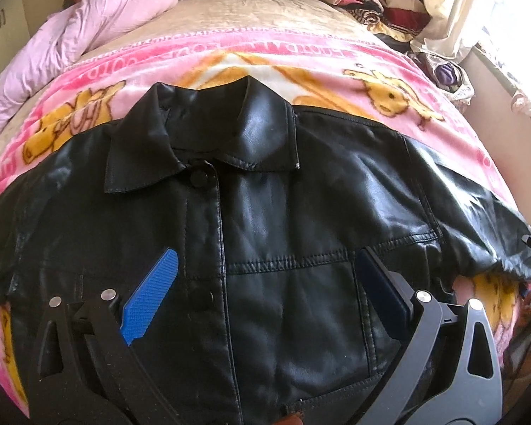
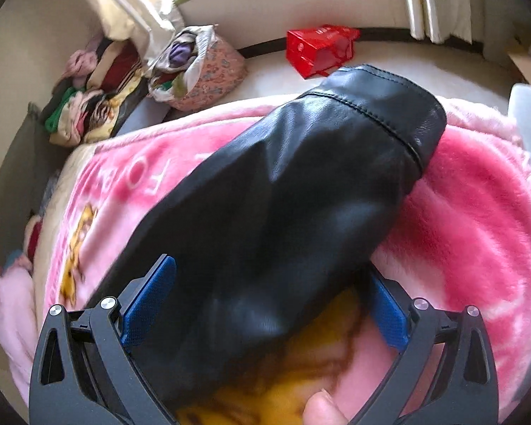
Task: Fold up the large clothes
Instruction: 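Grasp the sleeve cuff with the right gripper and lift it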
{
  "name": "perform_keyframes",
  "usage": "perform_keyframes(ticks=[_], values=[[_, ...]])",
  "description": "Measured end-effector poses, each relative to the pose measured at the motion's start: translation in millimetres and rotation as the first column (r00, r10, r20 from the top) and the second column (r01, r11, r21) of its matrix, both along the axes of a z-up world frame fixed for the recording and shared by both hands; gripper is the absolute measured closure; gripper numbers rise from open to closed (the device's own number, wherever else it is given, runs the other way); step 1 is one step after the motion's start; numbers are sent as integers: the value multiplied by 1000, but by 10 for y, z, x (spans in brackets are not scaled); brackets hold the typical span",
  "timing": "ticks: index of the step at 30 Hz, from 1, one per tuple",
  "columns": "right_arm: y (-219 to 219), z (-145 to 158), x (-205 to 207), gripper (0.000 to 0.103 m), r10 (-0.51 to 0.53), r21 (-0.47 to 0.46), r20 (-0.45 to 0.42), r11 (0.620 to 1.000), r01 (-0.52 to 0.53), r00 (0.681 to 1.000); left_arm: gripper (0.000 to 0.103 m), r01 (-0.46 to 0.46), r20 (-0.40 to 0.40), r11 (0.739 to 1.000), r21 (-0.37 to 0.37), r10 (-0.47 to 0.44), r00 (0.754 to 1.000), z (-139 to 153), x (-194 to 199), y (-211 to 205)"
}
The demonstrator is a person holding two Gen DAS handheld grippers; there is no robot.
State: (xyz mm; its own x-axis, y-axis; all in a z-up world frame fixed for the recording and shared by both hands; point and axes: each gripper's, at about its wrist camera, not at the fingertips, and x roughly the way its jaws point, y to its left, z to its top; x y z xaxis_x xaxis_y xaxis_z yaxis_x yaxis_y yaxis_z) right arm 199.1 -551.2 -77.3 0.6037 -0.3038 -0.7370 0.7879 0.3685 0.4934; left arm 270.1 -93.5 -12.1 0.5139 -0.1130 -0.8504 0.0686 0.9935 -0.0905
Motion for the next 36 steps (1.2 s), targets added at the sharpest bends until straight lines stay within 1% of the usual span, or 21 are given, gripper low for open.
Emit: perform_keyframes(ticks=[5, 6, 7, 8, 9, 10, 12, 15, 16, 19, 22, 24, 27, 28, 30, 32, 34, 36], values=[[-193, -28, -34, 5, -54, 61, 134, 997, 46, 990, 9, -4, 11, 1000, -1, 4, 1000, 83, -9, 42], [-228, -38, -35, 12, -57, 69, 153, 997, 47, 987, 9, -6, 14, 1000, -1, 6, 1000, 105, -9, 60], [-258, -45, -46, 22, -59, 71, 167, 996, 48, 984, 9, -8, 20, 1000, -2, 8, 1000, 138, -12, 87], [-283, -38, -59, 40, -53, 68, 194, 997, 40, 980, 9, -12, 24, 1000, -2, 12, 1000, 164, -14, 108], [-294, -25, -68, 50, -42, 61, 230, 998, 29, 972, 9, -14, 26, 1000, -2, 14, 1000, 186, -11, 124], [-290, -3, -91, 57, -28, 45, 258, 999, 17, 966, 9, -18, 32, 1000, -5, 18, 999, 219, -13, 157], [-220, 98, -47, 76, 39, -12, 292, 999, -37, 956, 9, -21, 37, 1000, -14, 21, 999, 261, -15, 196], [-112, 299, 11, 88, 119, -84, 333, 992, -97, 935, 9, -14, 40, 999, -31, 16, 999, 314, -12, 243], [-72, 393, 28, 91, 148, -109, 356, 987, -116, 923, 9, -15, 40, 999, -32, 16, 999, 330, -16, 254], [32, 610, 99, 92, 198, -164, 368, 976, -146, 908, 9, -15, 49, 999, -31, 17, 999, 395, -47, 303], [170, 853, 202, 94, 267, -230, 383, 955, -189, 884, 9, -15, 61, 999, -38, 17, 998, 455, -87, 366], [298, 1017, 259, 95, 322, -270, 398, 936, -226, 859, 9, -20, 68, 999, -46, 23, 997, 504, -106, 427], [538, 1250, 367, 95, 422, -331, 415, 895, -298, 806, 9, -31, 78, 997, -65, 36, 996, 562, -131, 513], [659, 1342, 412, 95, 470, -356, 417, 872, -335, 778, 9, -35, 78, 996, -79, 41, 996, 583, -141, 559], [818, 1451, 468, 95, 528, -382, 430, 841, -382, 732, 9, -35, 76, 993, -113, 43, 996, 601, -154, 633], [1058, 1581, 528, 95, 605, -426, 424, 790, -442, 674, 9, -42, 72, 989, -143, 53, 996, 617, -161, 722], [1307, 1677, 590, 95, 666, -465, 410, 740, -485, 623, 9, -53, 71, 986, -161, 65, 995, 631, -167, 792], [1601, 1768, 635, 95, 734, -513, 386, 674, -532, 558, 9, -61, 70, 980, -187, 76, 995, 642, -180, 874]])
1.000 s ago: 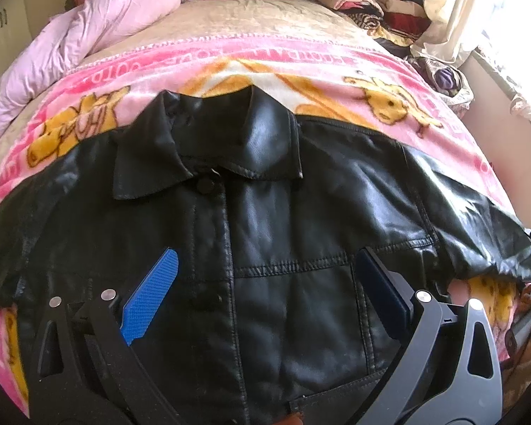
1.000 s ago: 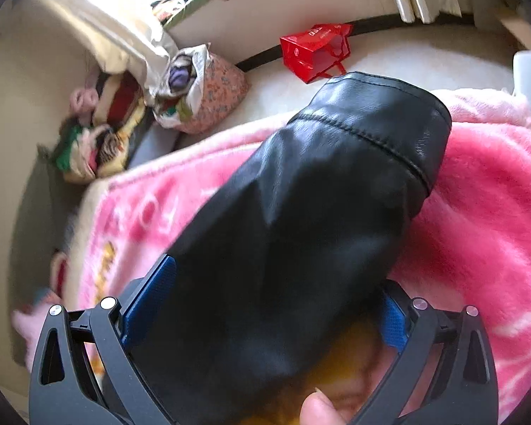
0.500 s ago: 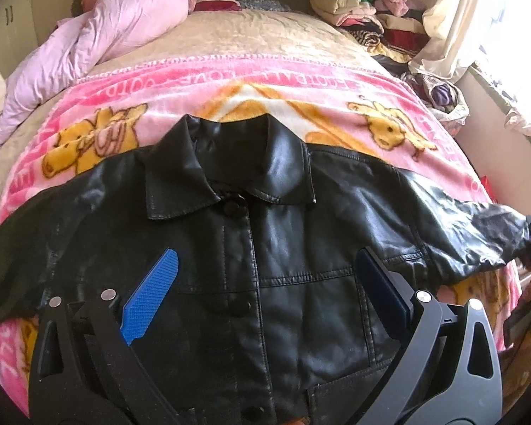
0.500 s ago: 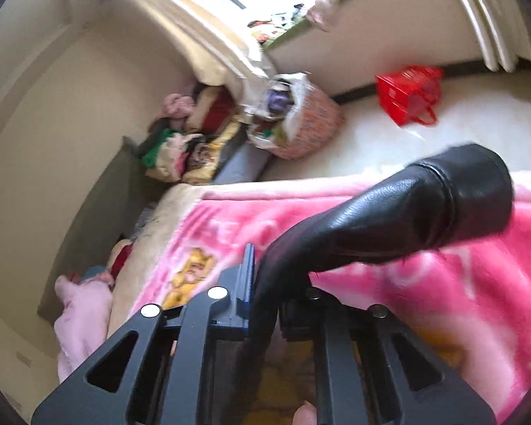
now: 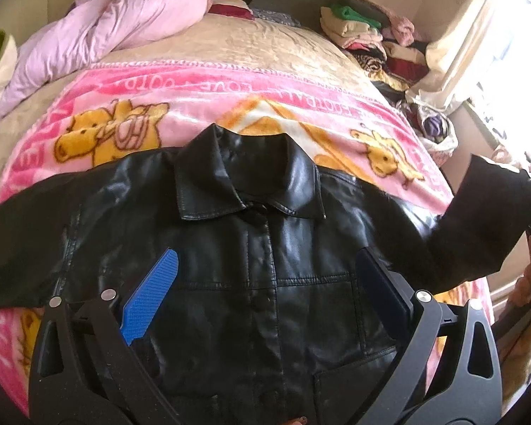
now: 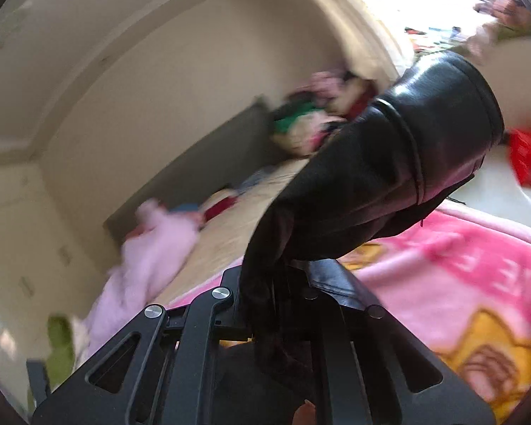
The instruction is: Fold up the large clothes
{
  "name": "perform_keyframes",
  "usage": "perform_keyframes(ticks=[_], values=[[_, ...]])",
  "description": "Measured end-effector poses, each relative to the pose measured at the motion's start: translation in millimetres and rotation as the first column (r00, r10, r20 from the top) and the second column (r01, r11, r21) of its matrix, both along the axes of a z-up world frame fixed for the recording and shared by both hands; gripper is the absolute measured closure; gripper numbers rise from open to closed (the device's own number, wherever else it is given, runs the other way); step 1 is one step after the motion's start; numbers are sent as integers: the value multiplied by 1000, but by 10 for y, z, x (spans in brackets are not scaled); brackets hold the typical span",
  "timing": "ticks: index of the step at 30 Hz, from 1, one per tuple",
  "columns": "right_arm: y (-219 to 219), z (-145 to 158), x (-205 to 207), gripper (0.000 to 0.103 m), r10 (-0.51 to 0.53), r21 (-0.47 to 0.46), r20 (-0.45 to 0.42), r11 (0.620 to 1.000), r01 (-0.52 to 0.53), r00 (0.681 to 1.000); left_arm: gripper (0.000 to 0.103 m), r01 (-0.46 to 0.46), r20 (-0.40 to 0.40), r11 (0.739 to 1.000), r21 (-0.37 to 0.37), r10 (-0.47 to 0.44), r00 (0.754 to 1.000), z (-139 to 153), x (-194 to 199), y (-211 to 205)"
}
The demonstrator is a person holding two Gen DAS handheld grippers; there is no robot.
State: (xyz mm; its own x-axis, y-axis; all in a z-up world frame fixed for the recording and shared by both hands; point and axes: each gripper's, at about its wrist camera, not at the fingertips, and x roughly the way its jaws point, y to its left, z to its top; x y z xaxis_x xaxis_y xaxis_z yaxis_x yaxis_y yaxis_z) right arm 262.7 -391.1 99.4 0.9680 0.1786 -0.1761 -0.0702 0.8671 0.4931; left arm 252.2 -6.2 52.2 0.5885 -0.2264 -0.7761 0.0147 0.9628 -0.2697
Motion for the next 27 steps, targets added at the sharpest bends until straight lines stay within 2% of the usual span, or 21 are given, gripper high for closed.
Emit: perform_keyframes(ticks=[3, 6, 12, 18, 22, 27], values=[[452, 89, 101, 95, 130, -75, 10, 989, -129, 991, 9, -24, 10, 998, -50, 24, 1000, 31, -32, 173], [969, 63, 108, 95, 256, -165, 4, 953, -252, 967, 9, -47, 20, 994, -101, 49, 999, 57, -80, 351], [1782, -282, 64, 95, 410, -249, -93, 873, -420, 907, 9, -101, 32, 973, -209, 110, 993, 73, -204, 758], [2403, -608, 4, 95, 469, -288, -181, 815, -502, 865, 9, -112, 38, 940, -323, 131, 991, 6, -329, 1052], [2670, -820, -63, 95, 486, -331, -228, 776, -536, 844, 9, -92, 45, 890, -446, 125, 991, -96, -395, 1199], [2947, -1074, -25, 92, 491, -366, -324, 724, -585, 809, 9, -129, 20, 872, -473, 158, 987, -233, -446, 1371]])
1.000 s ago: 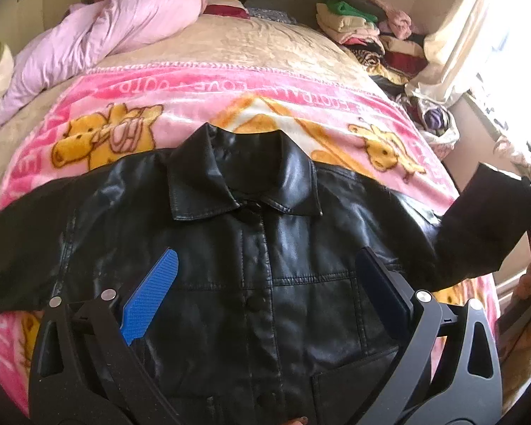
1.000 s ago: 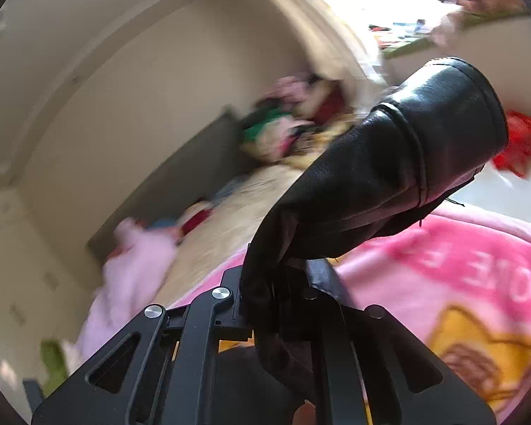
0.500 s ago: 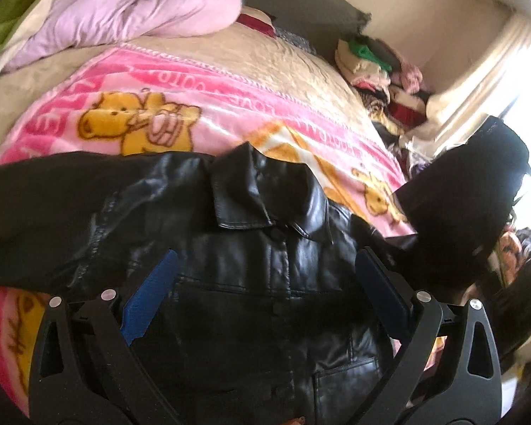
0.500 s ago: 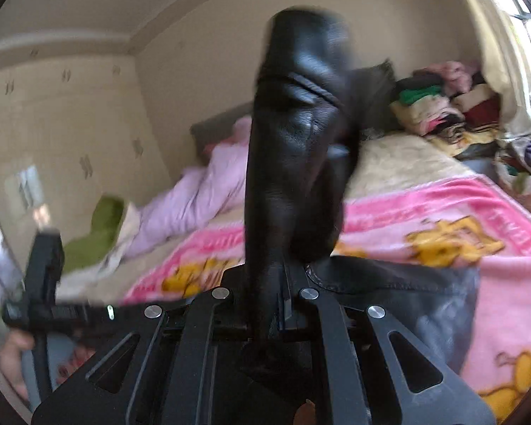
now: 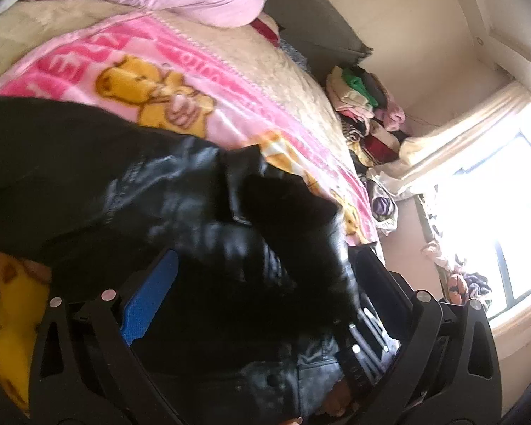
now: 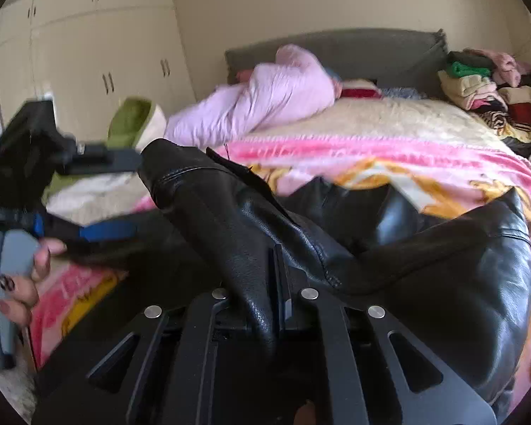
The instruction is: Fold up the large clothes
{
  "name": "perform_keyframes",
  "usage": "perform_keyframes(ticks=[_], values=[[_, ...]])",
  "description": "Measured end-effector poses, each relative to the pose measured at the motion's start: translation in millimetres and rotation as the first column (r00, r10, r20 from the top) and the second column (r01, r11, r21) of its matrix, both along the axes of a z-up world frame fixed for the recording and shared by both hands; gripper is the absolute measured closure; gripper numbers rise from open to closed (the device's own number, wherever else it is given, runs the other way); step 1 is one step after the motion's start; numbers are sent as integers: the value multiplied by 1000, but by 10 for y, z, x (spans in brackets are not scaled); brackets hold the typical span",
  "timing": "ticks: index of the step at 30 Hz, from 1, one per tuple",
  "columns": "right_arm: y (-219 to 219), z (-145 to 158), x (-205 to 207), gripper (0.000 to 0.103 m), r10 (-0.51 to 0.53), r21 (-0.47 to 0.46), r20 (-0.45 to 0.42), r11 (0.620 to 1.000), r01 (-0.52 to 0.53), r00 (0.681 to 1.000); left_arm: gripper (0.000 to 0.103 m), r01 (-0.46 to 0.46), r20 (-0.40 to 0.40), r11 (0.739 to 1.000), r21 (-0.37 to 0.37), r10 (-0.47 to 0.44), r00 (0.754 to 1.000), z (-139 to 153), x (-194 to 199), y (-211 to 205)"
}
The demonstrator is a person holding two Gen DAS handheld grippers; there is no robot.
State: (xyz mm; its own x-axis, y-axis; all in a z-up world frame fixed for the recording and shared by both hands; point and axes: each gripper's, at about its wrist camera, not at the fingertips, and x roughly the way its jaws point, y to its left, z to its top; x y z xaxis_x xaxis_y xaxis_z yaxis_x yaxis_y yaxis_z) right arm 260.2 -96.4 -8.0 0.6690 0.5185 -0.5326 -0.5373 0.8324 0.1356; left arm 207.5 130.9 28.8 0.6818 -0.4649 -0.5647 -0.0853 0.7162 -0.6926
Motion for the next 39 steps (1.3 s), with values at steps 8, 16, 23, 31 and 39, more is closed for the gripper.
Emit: perform_keyframes(ticks=[8, 16, 23, 31, 39], values=[[288, -363, -120, 60, 38, -125, -120, 991, -53, 992, 9, 1, -81, 1000, -24, -3, 997, -329, -30, 151], [-50, -323, -459, 8, 34, -79, -180, 996, -49, 983, 9, 39, -217, 997, 65, -24, 976, -683, 46, 58], [-742, -133, -631, 8, -103, 55, -203, 992, 117, 974, 74, 49, -222, 972, 232, 4, 975, -701, 73, -134], [-1462, -47, -725, 16, -274, 94, -221, 949, 300, 936, 102, 103, 96, 963, 249, -130, 987, 331, -198, -505], [-1962, 134, -571, 24, -462, 117, -188, 866, 487, 867, 102, 64, 257, 924, 376, -171, 951, 820, -201, -640]])
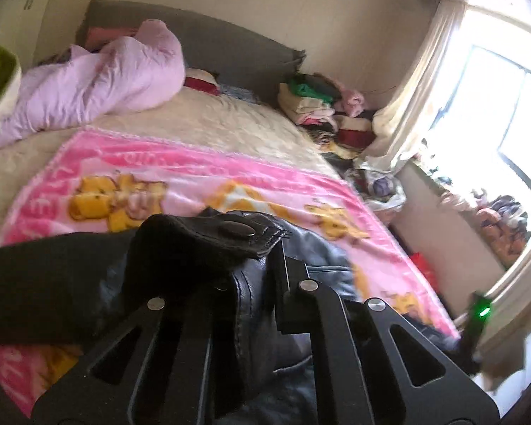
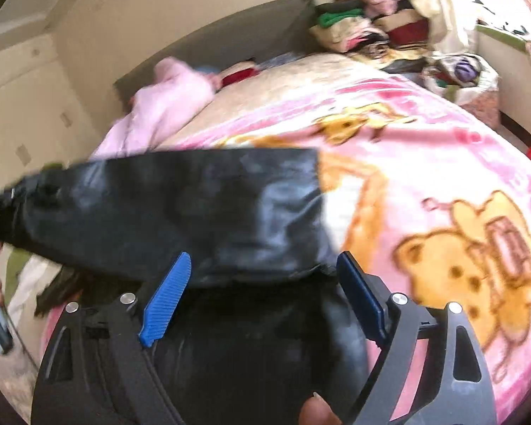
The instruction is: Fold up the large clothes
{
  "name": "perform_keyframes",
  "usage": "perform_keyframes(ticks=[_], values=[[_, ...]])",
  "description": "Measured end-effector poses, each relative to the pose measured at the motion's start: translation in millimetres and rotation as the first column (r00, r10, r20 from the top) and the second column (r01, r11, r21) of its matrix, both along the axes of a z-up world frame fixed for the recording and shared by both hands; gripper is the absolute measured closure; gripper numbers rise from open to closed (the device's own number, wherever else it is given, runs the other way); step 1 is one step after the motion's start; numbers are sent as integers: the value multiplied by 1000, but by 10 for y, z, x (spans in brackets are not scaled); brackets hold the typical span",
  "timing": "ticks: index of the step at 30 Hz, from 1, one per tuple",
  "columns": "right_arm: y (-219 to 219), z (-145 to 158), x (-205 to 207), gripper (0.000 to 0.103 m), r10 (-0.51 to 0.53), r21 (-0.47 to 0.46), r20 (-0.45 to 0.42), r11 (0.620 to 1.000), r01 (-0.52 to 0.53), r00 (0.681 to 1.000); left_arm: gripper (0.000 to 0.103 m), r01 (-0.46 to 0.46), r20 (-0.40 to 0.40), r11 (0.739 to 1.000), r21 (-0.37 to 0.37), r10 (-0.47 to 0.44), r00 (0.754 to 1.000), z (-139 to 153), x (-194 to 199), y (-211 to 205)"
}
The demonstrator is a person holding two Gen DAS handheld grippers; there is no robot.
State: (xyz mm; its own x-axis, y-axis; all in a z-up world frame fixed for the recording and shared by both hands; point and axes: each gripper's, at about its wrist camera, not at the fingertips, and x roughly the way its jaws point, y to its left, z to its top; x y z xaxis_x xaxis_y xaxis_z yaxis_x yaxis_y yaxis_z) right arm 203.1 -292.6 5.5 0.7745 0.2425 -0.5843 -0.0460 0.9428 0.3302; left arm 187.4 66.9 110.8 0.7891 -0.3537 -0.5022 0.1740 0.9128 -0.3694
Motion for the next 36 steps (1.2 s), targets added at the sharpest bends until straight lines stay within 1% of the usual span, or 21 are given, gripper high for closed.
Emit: perform_keyframes(ticks=[2, 4, 6, 8, 10, 11, 13, 14, 17, 20, 22, 24, 26, 27, 28, 29, 30, 31, 33, 34, 36], values=[[-38, 11, 121, 29, -29, 9, 0, 1000, 29, 1000, 102, -10, -41, 1000, 18, 11, 999, -172, 125, 61], [2, 6, 270, 35, -39, -4, -11, 999, 39, 999, 102, -13, -70, 999, 32, 15, 997, -369, 216, 108], [100, -13, 456, 44, -31, -9, -24, 999, 31, 999, 102, -20, -102, 1000, 23, 22, 995, -562, 234, 185], [234, -76, 627, 46, -7, -10, -32, 1000, 7, 999, 102, -31, -127, 1000, 0, 31, 991, -744, 238, 245], [363, -157, 821, 46, 23, -24, -41, 999, -24, 999, 102, -34, -136, 999, -10, 32, 990, -878, 243, 291], [354, -199, 885, 46, 33, -33, -46, 999, -34, 998, 101, -36, -142, 999, -8, 34, 989, -926, 244, 302], [439, -344, 1073, 46, 51, -66, -81, 996, -57, 995, 101, -50, -164, 999, -12, 47, 985, -1043, 257, 374], [449, -431, 1163, 47, 35, -100, -110, 994, -46, 993, 101, -54, -167, 998, -17, 50, 985, -1067, 262, 400], [409, -687, 1344, 47, -1, -151, -194, 988, -29, 981, 100, -64, -185, 998, -8, 61, 981, -1186, 277, 478], [339, -861, 1409, 47, -11, -135, -217, 991, -19, 976, 98, -68, -229, 998, 8, 68, 971, -1363, 329, 504], [368, -851, 1401, 47, -10, -149, -215, 989, -23, 976, 97, -82, -262, 996, 19, 84, 961, -1517, 371, 520], [398, -757, 1342, 46, 0, -156, -197, 987, -31, 980, 91, -93, -281, 996, 9, 92, 955, -1595, 383, 561], [436, -602, 1208, 44, 48, -119, -160, 991, -68, 986, 87, -98, -281, 995, -17, 89, 956, -1586, 341, 611], [471, -534, 1131, 44, 77, -101, -141, 991, -92, 987, 82, -98, -274, 995, -17, 90, 958, -1549, 310, 616], [504, -482, 1076, 44, 94, -101, -130, 989, -107, 987, 78, -105, -266, 994, -6, 100, 959, -1486, 262, 614], [579, -413, 974, 43, 122, -113, -113, 984, -135, 986, 70, -113, -259, 994, 10, 111, 959, -1420, 210, 610], [639, -368, 908, 40, 142, -121, -102, 981, -154, 985, 65, -121, -257, 992, 28, 124, 959, -1362, 162, 603], [695, -334, 837, 38, 162, -125, -90, 977, -173, 983, 63, -136, -254, 989, 51, 145, 956, -1286, 99, 603], [823, -306, 699, 29, 197, -130, -81, 970, -207, 977, 51, -160, -231, 984, 73, 173, 957, -1176, -12, 622], [872, -303, 659, 29, 201, -132, -83, 969, -211, 976, 50, -171, -218, 983, 68, 181, 959, -1114, -99, 636], [978, -338, 592, 27, 217, -128, -92, 965, -228, 972, 50, -159, -205, 986, 38, 164, 965, -1065, -164, 632]])
